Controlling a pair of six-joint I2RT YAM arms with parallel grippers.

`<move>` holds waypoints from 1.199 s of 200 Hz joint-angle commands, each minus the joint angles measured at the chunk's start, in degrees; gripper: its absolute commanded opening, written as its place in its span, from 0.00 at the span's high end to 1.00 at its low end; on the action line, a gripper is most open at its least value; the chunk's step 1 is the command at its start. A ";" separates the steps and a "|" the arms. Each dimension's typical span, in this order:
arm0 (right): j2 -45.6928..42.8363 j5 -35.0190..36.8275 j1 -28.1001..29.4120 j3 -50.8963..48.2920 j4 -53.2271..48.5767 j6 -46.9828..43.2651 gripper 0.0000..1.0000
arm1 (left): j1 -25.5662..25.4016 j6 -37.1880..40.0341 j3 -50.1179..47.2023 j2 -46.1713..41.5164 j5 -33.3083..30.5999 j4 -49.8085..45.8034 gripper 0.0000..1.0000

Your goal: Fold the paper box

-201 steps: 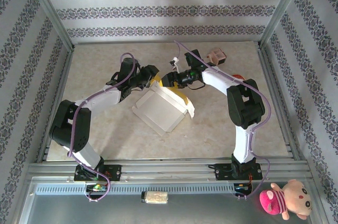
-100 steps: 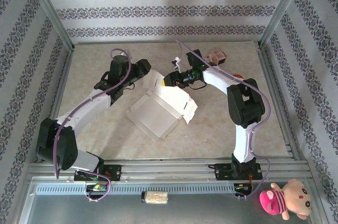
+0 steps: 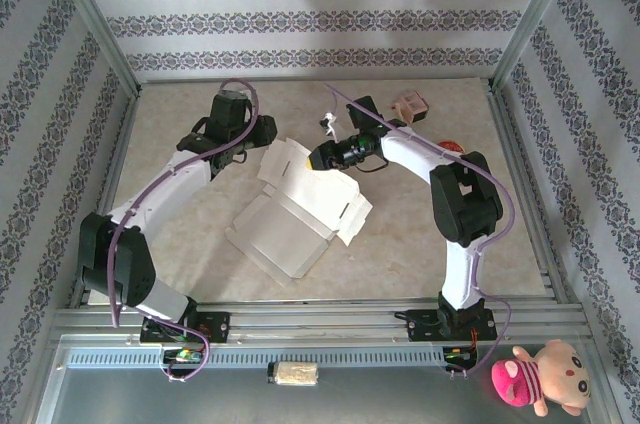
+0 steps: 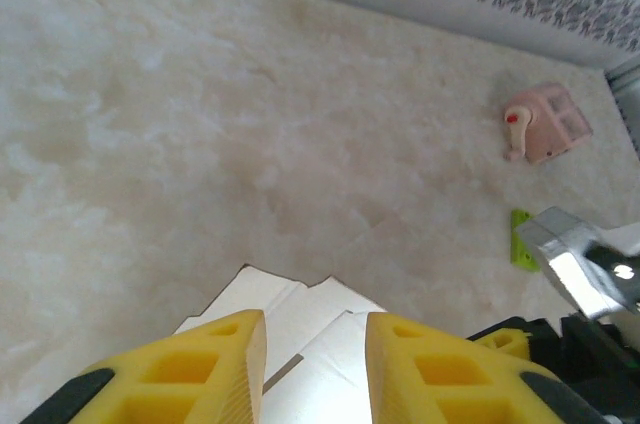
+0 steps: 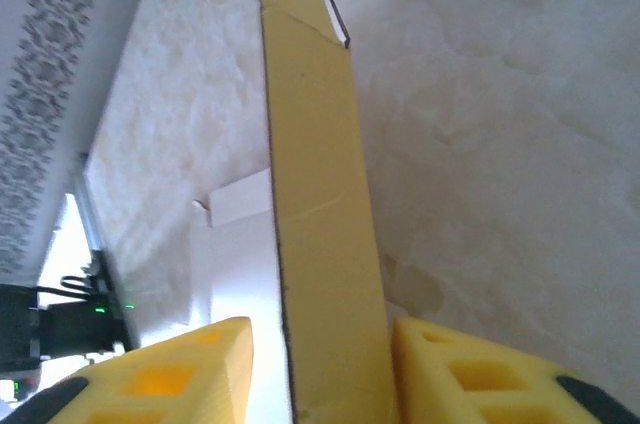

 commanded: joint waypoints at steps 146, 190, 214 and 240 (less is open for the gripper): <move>-7.02 36.38 7.54 0.80 -15.21 -21.82 0.81 | 0.69 -1.30 -5.48 -1.31 0.95 -1.98 0.69; -6.77 39.09 7.89 1.96 -19.65 -23.40 0.74 | 0.68 -1.57 -5.40 -1.03 1.75 -1.55 0.69; -6.00 36.52 7.66 1.47 -21.03 -23.54 0.69 | 0.72 -1.74 -5.24 -0.78 2.20 -1.54 0.69; -4.63 36.42 7.11 1.06 -22.05 -22.98 0.77 | 0.70 -1.66 -5.33 -0.88 2.30 -1.46 0.69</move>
